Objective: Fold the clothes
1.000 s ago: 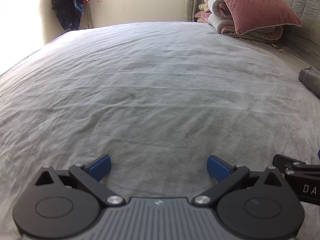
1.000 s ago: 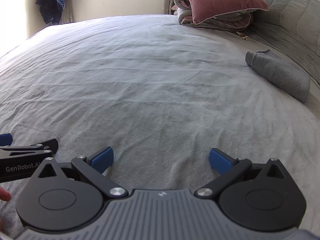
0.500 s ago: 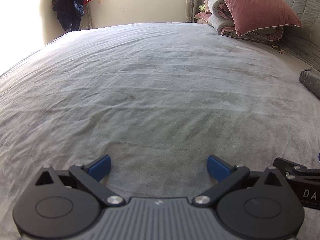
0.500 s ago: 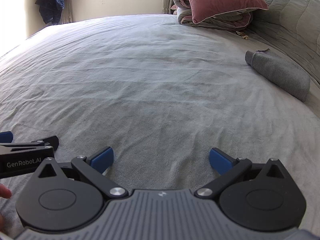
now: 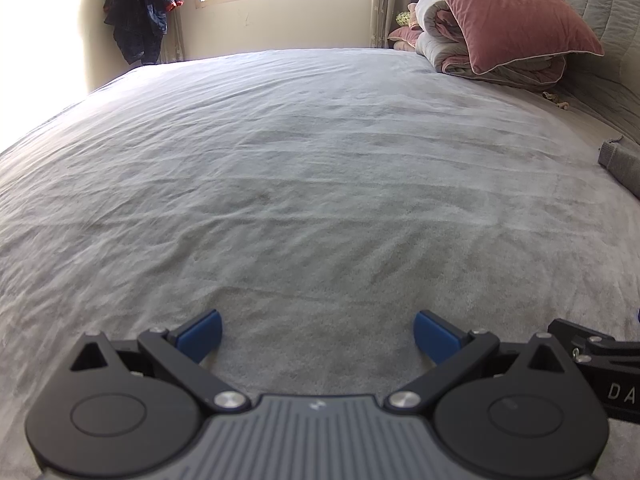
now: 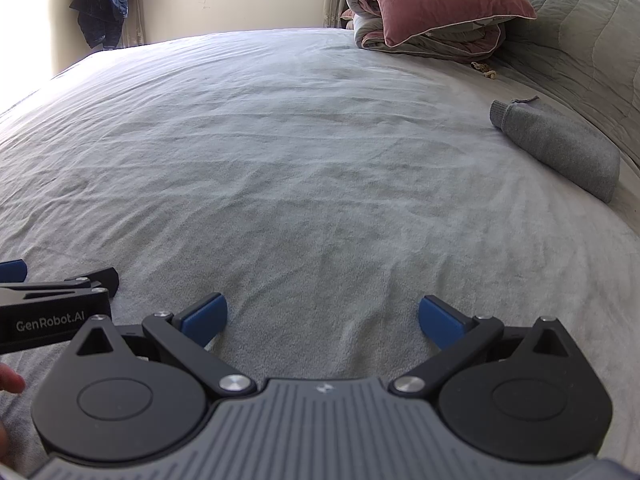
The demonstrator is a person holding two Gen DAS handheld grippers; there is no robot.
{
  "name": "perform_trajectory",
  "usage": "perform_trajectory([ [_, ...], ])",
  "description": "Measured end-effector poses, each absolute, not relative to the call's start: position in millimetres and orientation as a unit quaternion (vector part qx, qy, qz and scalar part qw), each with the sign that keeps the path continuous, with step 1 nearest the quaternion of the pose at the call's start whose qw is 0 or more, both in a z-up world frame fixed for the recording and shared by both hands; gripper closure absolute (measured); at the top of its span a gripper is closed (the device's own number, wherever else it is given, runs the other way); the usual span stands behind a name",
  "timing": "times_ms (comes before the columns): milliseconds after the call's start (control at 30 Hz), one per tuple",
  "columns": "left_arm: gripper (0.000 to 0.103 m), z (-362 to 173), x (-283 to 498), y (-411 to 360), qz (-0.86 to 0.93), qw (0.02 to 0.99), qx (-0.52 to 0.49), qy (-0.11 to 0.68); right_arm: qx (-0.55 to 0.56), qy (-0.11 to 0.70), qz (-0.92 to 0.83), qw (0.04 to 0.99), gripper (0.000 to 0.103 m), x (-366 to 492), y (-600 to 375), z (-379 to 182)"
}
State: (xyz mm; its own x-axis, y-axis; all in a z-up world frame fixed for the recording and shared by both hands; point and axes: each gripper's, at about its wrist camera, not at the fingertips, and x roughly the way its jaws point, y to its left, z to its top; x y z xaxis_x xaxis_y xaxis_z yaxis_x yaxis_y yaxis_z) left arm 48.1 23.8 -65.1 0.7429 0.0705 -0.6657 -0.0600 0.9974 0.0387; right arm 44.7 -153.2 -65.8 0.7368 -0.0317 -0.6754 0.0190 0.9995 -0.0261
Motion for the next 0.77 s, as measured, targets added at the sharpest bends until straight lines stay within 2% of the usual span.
perform_trajectory([
  [767,0.0,-64.0,47.4,22.5,0.035,0.935,0.012,0.352,-0.009,0.362,-0.012,0.932,0.0,44.8,-153.9,-66.0],
])
